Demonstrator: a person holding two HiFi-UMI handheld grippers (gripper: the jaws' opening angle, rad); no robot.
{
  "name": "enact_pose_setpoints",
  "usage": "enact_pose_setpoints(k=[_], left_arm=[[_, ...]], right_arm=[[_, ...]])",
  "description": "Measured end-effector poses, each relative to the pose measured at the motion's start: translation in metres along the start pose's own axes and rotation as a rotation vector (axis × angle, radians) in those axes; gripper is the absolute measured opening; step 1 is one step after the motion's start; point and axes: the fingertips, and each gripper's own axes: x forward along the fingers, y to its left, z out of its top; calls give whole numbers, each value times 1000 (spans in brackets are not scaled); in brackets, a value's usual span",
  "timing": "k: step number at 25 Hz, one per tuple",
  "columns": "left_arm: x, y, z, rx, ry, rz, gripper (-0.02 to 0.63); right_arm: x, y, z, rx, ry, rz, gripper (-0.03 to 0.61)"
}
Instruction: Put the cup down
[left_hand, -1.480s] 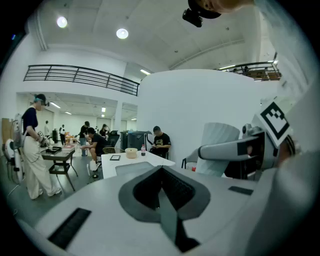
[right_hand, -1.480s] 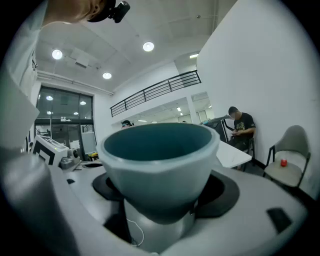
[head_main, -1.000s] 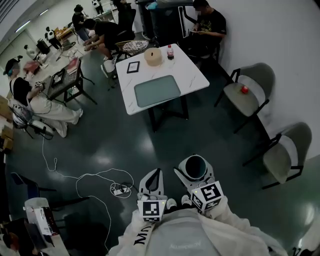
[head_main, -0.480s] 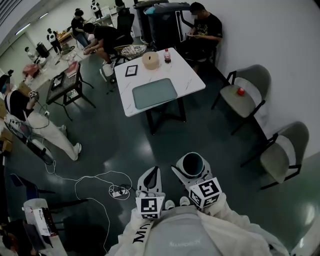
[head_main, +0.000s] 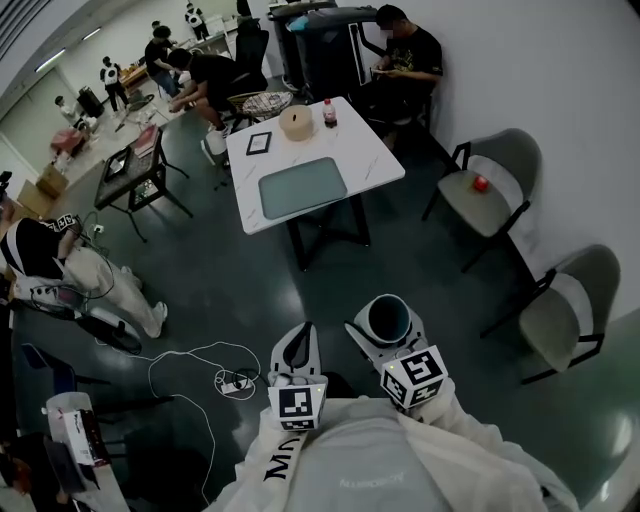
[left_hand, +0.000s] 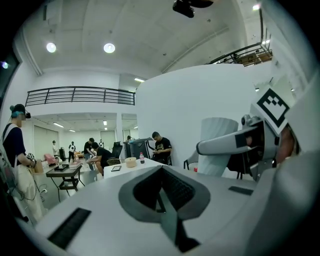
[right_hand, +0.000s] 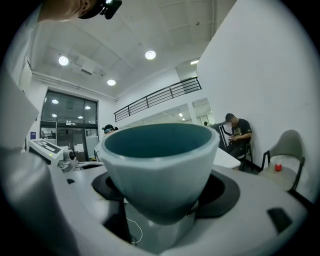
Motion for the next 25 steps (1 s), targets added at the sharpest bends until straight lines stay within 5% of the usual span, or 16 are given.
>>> enact_pose_setpoints(k=[25], left_arm=[[112, 86, -14, -24, 33, 5, 11]], right_arm=[[133, -44, 3, 2, 57, -2, 382]])
